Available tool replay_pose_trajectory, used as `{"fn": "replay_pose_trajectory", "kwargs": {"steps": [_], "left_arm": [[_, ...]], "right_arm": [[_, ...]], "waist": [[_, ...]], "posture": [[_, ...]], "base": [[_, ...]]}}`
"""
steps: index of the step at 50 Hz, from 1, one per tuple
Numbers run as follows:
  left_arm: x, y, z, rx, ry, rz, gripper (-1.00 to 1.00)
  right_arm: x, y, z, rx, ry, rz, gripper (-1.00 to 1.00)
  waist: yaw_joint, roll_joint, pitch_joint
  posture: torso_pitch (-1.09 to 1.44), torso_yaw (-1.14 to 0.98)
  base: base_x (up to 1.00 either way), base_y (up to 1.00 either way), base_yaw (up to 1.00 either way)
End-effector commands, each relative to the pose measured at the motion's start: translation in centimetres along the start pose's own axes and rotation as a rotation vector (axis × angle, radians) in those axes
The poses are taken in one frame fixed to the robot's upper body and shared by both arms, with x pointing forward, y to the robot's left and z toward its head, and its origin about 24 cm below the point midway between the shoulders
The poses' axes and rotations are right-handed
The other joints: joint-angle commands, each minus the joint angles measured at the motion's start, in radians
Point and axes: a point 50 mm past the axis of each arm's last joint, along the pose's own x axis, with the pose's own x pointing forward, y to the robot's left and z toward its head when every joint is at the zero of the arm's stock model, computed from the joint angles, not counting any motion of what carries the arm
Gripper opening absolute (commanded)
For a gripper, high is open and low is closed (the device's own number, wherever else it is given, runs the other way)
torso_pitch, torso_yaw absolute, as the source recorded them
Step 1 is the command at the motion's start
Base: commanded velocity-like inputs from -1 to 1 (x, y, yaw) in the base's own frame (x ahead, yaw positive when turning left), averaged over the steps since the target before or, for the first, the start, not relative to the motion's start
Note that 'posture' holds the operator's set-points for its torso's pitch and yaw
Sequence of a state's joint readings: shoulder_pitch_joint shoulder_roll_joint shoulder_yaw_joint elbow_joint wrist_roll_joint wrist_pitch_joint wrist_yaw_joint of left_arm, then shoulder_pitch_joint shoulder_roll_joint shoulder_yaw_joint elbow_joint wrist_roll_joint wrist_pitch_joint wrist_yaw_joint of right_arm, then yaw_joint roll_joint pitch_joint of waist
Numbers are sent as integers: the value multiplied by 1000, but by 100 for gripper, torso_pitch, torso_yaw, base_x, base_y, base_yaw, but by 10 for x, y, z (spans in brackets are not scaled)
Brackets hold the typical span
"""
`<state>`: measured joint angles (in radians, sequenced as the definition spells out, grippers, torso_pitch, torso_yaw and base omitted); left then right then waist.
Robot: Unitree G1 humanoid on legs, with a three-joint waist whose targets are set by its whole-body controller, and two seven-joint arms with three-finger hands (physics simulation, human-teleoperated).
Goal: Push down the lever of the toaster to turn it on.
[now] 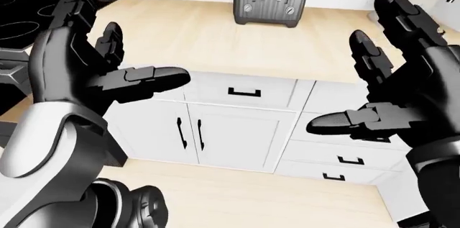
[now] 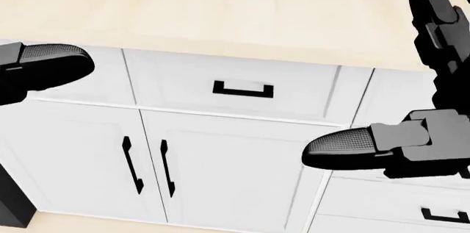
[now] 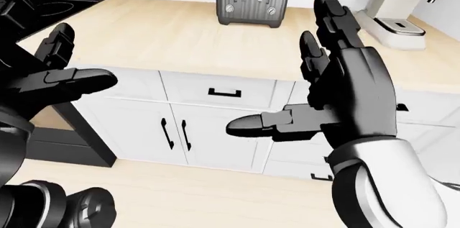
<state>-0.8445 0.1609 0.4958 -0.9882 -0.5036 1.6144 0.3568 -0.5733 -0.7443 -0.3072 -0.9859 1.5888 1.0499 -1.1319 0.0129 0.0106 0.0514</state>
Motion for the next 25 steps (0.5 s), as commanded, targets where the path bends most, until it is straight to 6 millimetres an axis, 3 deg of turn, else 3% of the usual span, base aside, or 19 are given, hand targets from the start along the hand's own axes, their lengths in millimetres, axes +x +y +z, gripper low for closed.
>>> {"fn": "replay_pose_trajectory", "kwargs": {"steps": [1, 5, 7, 8, 9, 10, 11, 13, 17, 19, 21, 22, 23, 25], "left_arm": [[-2, -6, 7, 8, -43, -41, 100], [-3, -6, 7, 9, -43, -41, 100], [-3, -6, 7, 9, -43, -41, 100], [-3, -6, 7, 8, -43, -41, 100], [-3, -6, 7, 7, -44, -41, 100], [-3, -6, 7, 7, -44, -41, 100], [-3, -6, 7, 7, -44, -42, 100], [-2, -6, 7, 8, -44, -41, 100], [-2, -7, 7, 7, -44, -42, 100], [-3, -6, 7, 7, -44, -41, 100], [-3, -7, 8, 7, -44, -41, 100], [-2, -6, 8, 7, -44, -41, 100], [-2, -6, 8, 6, -44, -41, 100], [-2, -6, 8, 6, -46, -41, 100]], "right_arm": [[0, -5, 10, 18, -60, -47, 100], [0, -5, 10, 19, -59, -47, 100], [0, -5, 10, 18, -60, -47, 100], [0, -5, 10, 19, -60, -47, 100], [0, -5, 10, 19, -60, -47, 100], [-1, -6, 10, 19, -60, -47, 100], [-1, -6, 10, 20, -61, -48, 100], [0, -6, 10, 20, -60, -47, 100], [1, -6, 10, 20, -61, -48, 100], [1, -6, 10, 20, -62, -48, 100], [1, -6, 10, 21, -61, -48, 100], [0, -6, 10, 21, -61, -47, 100], [0, -6, 10, 21, -61, -47, 100], [0, -6, 10, 20, -60, -46, 100]], "waist": [[-3, 0, -15], [4, -39, -10], [9, -81, -12], [10, -117, -24], [-1, -81, -13], [3, -98, -10], [2, -100, -9], [-4, -84, -14], [-8, -48, 1], [-13, -17, -1], [-18, 46, -23], [-6, 13, -19], [-10, 29, -14], [-2, 18, -19]], "posture": [[0, 0], [0, 0], [0, 0], [0, 0], [0, 0], [0, 0], [0, 0], [0, 0], [0, 0], [0, 0], [0, 0], [0, 0], [0, 0], [0, 0]], "base": [[16, 0, 0], [15, 0, 0], [15, 0, 0], [16, 0, 0], [16, 0, 0], [16, 0, 0], [16, 0, 0], [16, 0, 0], [17, 0, 0], [17, 0, 0], [17, 0, 0], [17, 0, 0], [17, 0, 0], [17, 0, 0]]}}
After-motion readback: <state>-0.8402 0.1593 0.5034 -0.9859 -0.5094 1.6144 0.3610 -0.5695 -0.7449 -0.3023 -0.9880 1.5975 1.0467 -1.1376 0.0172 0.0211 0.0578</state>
